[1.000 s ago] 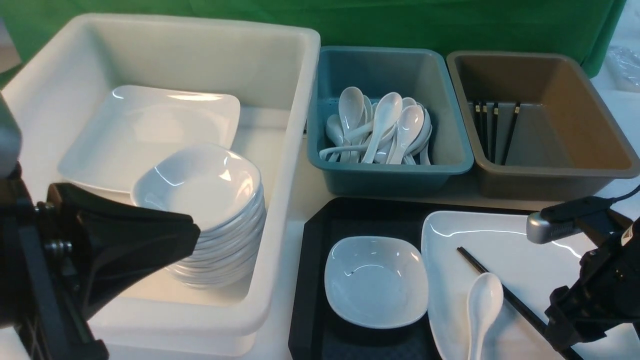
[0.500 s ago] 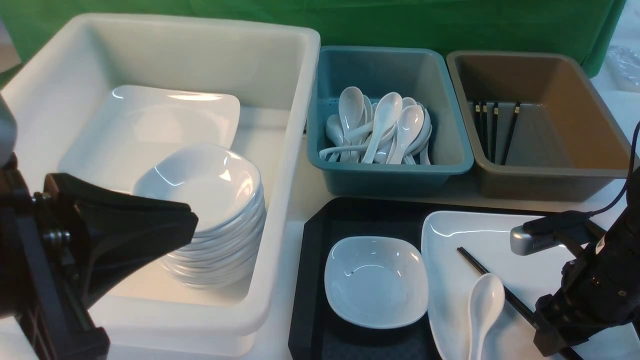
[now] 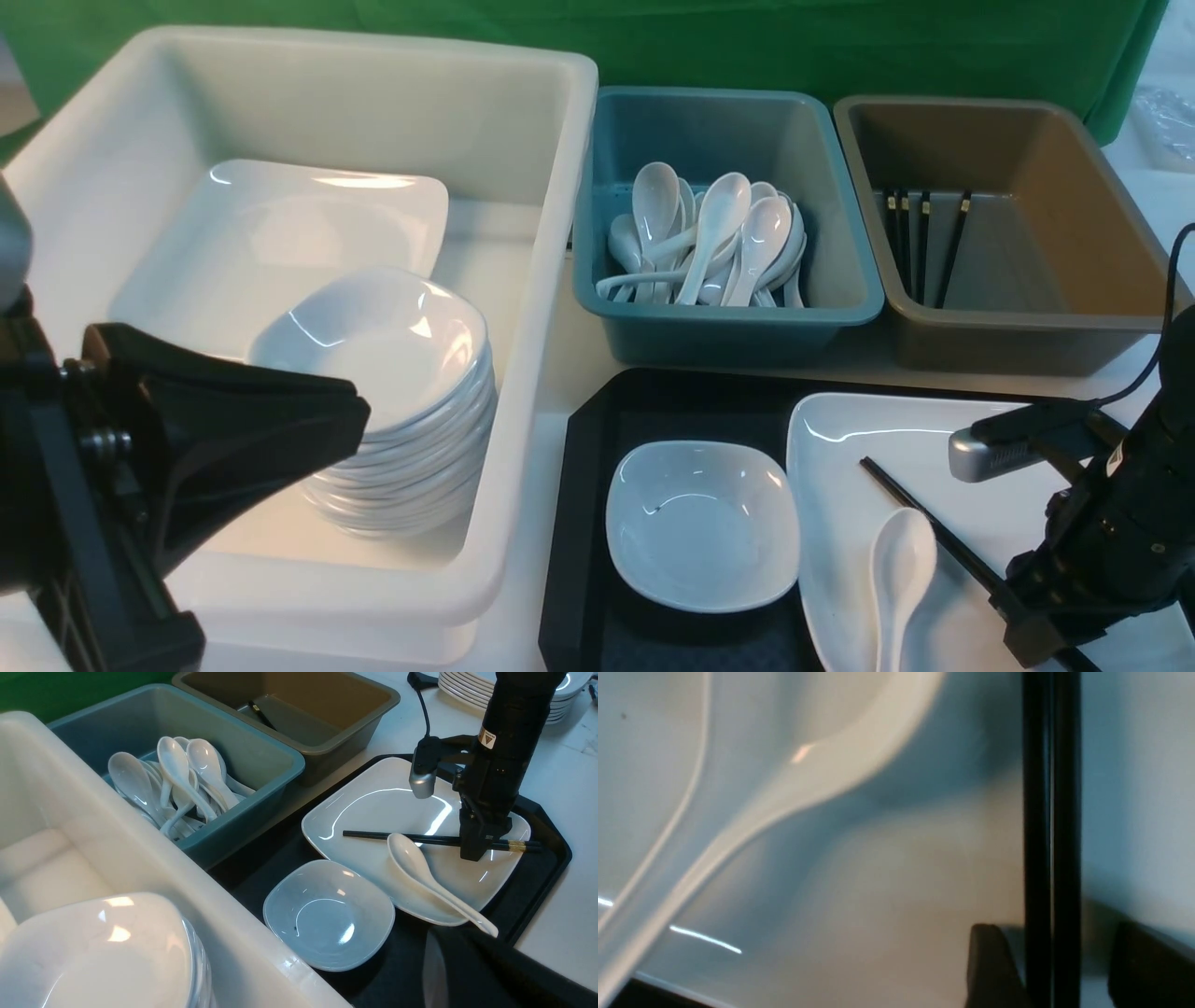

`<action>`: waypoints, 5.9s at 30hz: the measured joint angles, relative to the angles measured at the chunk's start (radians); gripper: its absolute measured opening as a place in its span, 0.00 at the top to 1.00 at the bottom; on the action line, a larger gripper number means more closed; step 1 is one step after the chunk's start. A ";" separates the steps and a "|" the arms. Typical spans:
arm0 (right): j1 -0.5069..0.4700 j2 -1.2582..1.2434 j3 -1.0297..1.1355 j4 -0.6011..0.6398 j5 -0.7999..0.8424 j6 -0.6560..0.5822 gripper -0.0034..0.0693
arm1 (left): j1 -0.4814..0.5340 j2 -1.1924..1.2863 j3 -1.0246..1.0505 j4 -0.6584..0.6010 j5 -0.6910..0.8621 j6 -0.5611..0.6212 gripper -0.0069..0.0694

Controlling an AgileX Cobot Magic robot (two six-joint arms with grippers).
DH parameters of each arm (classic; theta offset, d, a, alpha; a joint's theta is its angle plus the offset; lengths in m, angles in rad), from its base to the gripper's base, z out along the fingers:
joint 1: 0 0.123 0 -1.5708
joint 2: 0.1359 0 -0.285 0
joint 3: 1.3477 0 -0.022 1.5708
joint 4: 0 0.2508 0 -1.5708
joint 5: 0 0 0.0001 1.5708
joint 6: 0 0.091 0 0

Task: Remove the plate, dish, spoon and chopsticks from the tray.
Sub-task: Use the right arm to grab a pair of chopsticks from the plate, then use the right arm to put the chopsticks into the small storage box on the right, then use the right arm to grab a soup spoon from the plate, then use the right arm to put the soup spoon into the small storage box in the middle, then use the right arm to grab a plate from the dinner plate

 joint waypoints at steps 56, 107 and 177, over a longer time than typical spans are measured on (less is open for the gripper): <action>-0.102 0.143 -0.817 0.075 0.071 0.234 0.55 | 0.000 0.002 0.000 -0.019 -0.280 0.048 0.90; 0.336 -0.061 0.086 0.094 -0.299 0.565 0.67 | 0.000 0.003 0.000 0.013 -0.238 0.048 0.90; 0.783 -0.023 -0.031 -0.467 -0.044 0.775 0.20 | 0.000 0.023 0.000 0.080 -0.217 -0.007 0.90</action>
